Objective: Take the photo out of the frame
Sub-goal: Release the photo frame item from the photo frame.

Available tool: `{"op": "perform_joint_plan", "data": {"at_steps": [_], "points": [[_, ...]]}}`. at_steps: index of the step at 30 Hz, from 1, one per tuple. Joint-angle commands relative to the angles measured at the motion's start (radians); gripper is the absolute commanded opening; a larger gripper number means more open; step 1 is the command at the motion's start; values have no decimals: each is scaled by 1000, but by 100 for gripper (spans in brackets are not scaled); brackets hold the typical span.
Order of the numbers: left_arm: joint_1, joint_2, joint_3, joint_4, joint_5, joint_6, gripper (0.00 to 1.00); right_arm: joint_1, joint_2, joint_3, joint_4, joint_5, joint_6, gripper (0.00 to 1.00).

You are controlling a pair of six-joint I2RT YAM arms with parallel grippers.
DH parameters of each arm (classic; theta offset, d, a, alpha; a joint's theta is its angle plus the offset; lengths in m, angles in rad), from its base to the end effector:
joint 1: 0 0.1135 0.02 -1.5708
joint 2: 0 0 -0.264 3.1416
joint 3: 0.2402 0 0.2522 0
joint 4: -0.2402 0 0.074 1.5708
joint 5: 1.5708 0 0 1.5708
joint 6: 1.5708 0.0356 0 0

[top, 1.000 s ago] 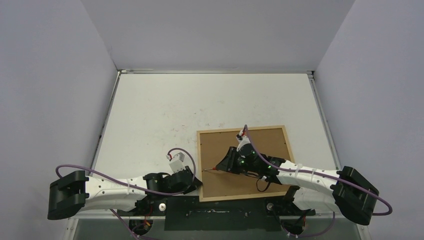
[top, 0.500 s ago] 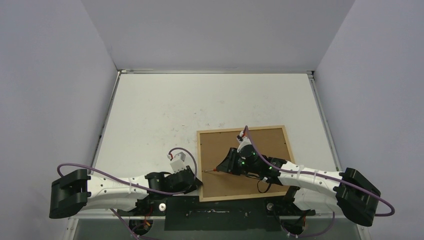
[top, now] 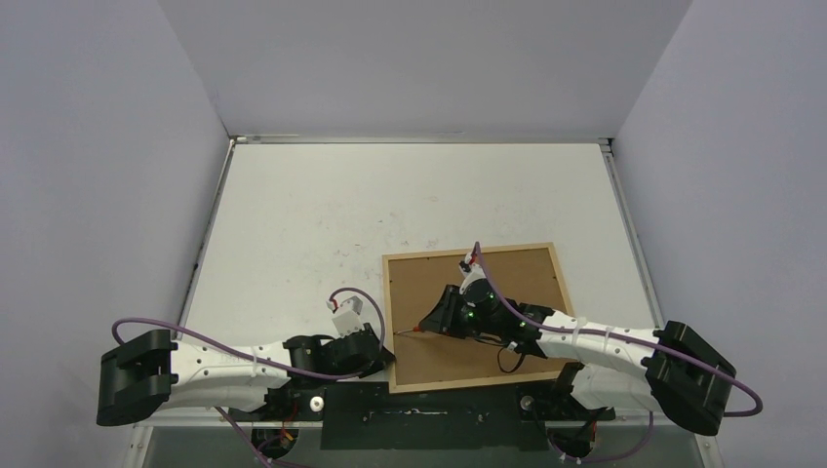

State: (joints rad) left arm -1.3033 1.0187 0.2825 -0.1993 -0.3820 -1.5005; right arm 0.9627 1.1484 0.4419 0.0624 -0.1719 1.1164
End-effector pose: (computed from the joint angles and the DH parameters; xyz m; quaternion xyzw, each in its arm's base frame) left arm 0.0569 -0.1574 0.1321 -0.1508 0.9223 -0.2720 0.2293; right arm 0.1231 0.1875 0.1754 0.0302 0.8916 0.4228 0.1594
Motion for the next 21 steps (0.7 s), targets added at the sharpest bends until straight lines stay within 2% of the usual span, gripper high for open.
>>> {"op": "perform_joint_plan", "data": {"at_steps": [1, 13, 21], "points": [[-2, 51, -43, -195, -9, 37, 0, 8, 42, 17, 21, 0, -1, 0], [-2, 60, -47, -185, 4, 73, 0, -41, 73, 14, 80, -79, -33, 0], [-2, 39, -62, -201, 20, 102, 0, -125, 105, 65, 30, -173, -163, 0]]}}
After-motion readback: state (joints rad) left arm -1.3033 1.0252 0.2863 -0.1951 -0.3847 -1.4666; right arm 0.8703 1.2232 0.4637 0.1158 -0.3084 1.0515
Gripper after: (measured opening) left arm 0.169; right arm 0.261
